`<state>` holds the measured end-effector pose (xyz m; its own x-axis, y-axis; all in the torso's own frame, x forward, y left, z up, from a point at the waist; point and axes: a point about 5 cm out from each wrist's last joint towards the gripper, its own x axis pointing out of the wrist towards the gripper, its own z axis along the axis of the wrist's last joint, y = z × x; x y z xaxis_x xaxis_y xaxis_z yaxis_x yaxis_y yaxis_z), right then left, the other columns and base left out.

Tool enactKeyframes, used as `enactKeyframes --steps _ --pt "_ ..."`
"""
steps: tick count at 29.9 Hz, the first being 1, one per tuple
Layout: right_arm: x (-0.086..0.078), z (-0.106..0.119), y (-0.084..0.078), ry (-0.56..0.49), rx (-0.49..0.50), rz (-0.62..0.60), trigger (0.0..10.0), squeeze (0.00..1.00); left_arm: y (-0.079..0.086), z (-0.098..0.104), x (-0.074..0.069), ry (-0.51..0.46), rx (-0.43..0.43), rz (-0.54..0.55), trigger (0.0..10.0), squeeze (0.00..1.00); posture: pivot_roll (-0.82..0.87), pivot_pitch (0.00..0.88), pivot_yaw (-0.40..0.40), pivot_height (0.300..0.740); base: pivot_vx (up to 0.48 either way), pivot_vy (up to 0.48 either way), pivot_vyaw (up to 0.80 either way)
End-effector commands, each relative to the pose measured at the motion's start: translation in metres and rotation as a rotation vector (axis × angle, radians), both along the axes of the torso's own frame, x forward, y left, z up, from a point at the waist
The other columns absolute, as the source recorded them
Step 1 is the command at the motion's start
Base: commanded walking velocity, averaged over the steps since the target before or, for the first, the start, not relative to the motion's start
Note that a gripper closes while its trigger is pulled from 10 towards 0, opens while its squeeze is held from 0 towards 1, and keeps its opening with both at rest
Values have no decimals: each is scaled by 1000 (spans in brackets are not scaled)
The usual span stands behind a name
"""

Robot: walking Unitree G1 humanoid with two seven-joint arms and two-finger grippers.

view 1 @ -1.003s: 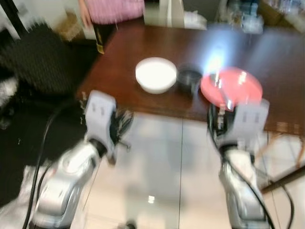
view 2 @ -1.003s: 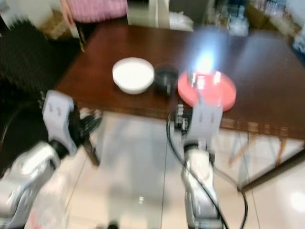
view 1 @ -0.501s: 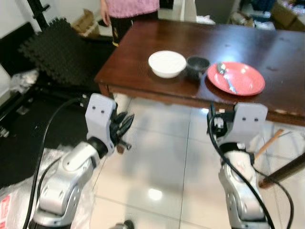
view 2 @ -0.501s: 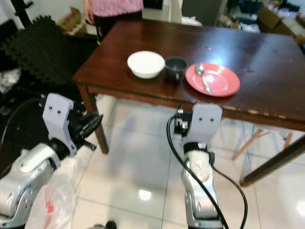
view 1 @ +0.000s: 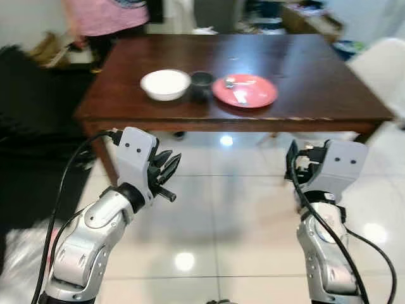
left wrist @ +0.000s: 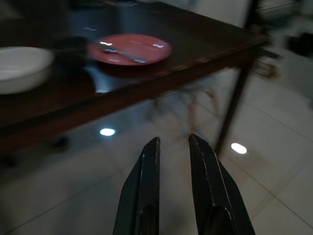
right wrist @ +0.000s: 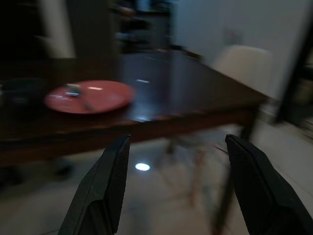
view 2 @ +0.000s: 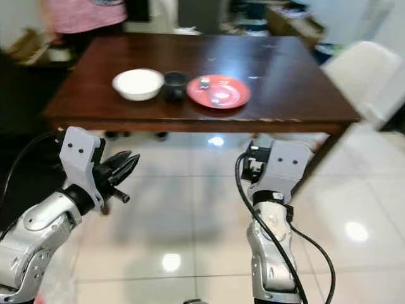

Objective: Setting the table

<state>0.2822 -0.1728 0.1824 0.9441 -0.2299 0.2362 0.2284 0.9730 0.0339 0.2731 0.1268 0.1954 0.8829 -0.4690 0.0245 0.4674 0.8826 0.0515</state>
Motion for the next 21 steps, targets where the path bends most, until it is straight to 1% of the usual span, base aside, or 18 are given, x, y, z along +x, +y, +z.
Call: enactKeyframes --steps 1,12,21 --pt "0 -7 -1 35 10 -2 10000 0 0 -4 0 18 8 2 10000 0 -39 68 55 740 0 0 -800" --pt "1 -9 -1 45 15 -1 10000 0 8 -15 1 56 13 40 10000 0 -37 69 57 740 0 0 -800" --pt "1 -10 0 45 15 0 10000 0 9 -15 2 55 12 50 10000 0 -35 69 57 740 0 0 -800"
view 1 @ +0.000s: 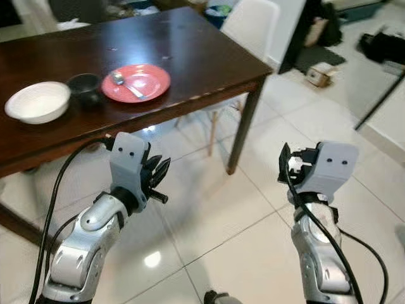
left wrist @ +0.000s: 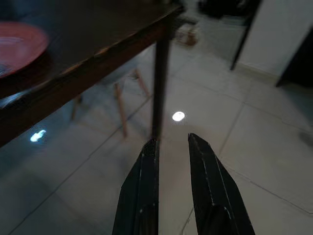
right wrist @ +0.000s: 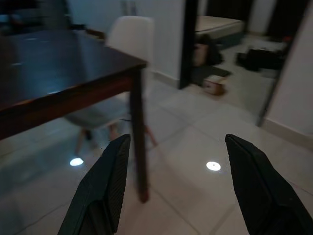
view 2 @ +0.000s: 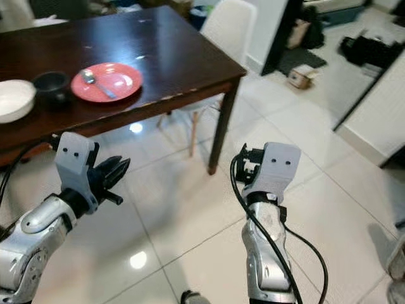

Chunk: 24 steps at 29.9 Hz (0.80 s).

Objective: Setting the table

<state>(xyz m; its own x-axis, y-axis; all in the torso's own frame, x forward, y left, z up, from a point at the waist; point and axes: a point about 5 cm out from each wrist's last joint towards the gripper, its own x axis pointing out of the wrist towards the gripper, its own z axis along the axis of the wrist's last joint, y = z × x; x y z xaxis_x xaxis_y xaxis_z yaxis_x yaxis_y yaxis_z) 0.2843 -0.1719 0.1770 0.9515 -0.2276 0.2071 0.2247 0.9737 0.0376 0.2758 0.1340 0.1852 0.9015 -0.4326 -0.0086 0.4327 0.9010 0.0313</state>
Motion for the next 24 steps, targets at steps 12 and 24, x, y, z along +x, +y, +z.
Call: enactKeyframes --steps 12,24 --pt "-1 -5 -1 19 3 -2 10000 0 4 -6 1 14 15 21 10000 0 -34 71 56 740 0 0 -800" --pt "0 -4 0 16 2 3 10000 0 4 -6 2 11 15 22 10000 0 -35 62 54 740 0 0 -800"
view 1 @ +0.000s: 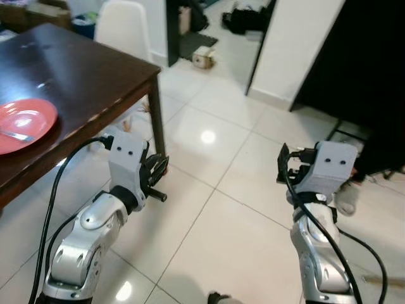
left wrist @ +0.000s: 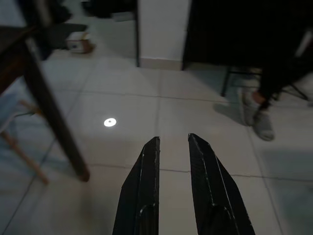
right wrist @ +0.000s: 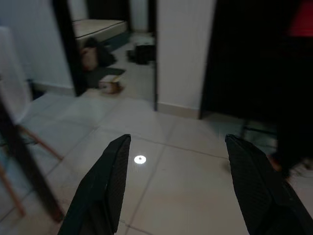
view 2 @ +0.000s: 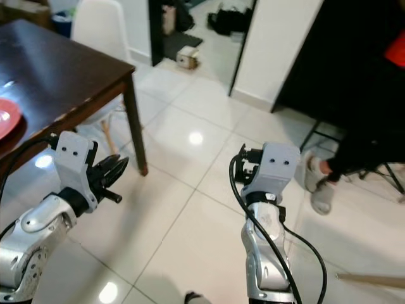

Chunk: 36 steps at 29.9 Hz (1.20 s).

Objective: Setting the table

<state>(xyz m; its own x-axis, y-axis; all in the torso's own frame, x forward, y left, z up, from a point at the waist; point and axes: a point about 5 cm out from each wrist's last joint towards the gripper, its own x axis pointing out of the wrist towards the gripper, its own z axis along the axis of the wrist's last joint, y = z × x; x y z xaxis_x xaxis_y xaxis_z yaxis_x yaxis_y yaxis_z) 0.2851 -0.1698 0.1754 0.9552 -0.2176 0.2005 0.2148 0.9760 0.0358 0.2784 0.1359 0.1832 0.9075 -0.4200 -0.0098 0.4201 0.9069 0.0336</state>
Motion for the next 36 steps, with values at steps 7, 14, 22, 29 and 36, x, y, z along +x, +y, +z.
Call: enactKeyframes --steps 7,14,22,29,36 --pt "0 -2 -2 7 0 -5 10000 0 2 -5 0 8 13 7 10000 0 -35 55 53 740 0 0 -800" --pt "1 -2 -2 5 -2 -2 10000 0 2 -5 0 7 14 9 10000 0 -35 51 51 740 0 0 -800" --pt "2 -2 -2 4 -3 -1 10000 0 1 -5 1 5 15 10 10000 0 -34 49 50 740 0 0 -800" --pt "1 -2 -2 7 -4 1 10000 0 2 -7 1 9 14 11 10000 0 -34 52 51 740 0 0 -800" --pt "1 -13 20 60 -50 210 10000 0 15 -21 -1 3 81 93 10000 0 -31 55 52 740 0 0 -800"
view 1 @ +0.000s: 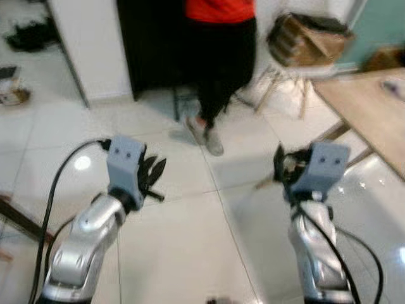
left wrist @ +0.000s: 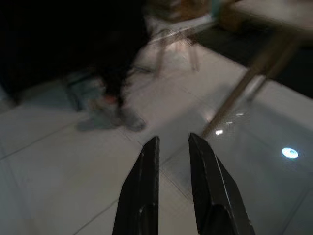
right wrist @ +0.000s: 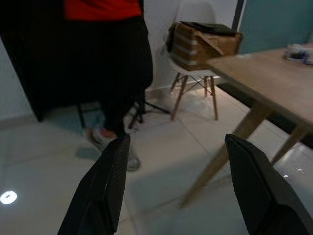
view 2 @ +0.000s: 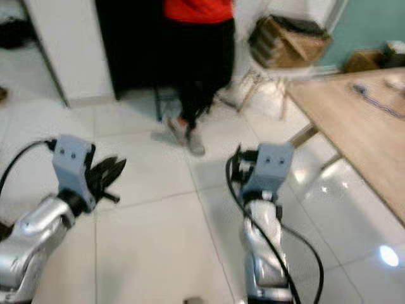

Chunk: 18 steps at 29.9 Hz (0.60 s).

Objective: Setting the table

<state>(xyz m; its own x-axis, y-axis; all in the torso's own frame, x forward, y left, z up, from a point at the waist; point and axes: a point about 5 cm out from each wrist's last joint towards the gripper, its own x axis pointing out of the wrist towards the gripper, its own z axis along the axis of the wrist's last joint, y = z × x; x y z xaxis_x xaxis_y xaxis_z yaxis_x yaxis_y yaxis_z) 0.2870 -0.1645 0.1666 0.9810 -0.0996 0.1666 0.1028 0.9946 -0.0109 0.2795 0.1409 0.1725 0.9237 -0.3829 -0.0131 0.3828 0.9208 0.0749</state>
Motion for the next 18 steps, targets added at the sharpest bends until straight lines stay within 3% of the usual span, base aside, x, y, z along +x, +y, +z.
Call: enactKeyframes --steps 1,3,5,8,12,18 --pt "-2 -7 23 37 -10 175 10000 0 15 -14 -3 25 41 89 10000 0 -27 57 51 740 0 0 -800" --pt "-6 -12 37 67 2 297 10000 0 23 -19 -4 32 48 143 10000 0 -27 57 51 740 0 0 -800" --pt "-6 -12 38 70 3 308 10000 0 23 -19 -4 30 53 148 10000 0 -27 57 51 740 0 0 -800" --pt "-9 -16 51 80 -30 427 10000 0 32 -22 -10 38 69 168 10000 0 -3 62 36 740 0 0 -800" --pt "-3 -15 50 76 -29 422 10000 0 36 -24 -15 42 70 190 10000 0 10 64 30 740 0 0 -800" --pt "-1 -15 49 79 -31 435 10000 0 35 -25 -16 42 72 183 10000 0 14 66 30 740 0 0 0"
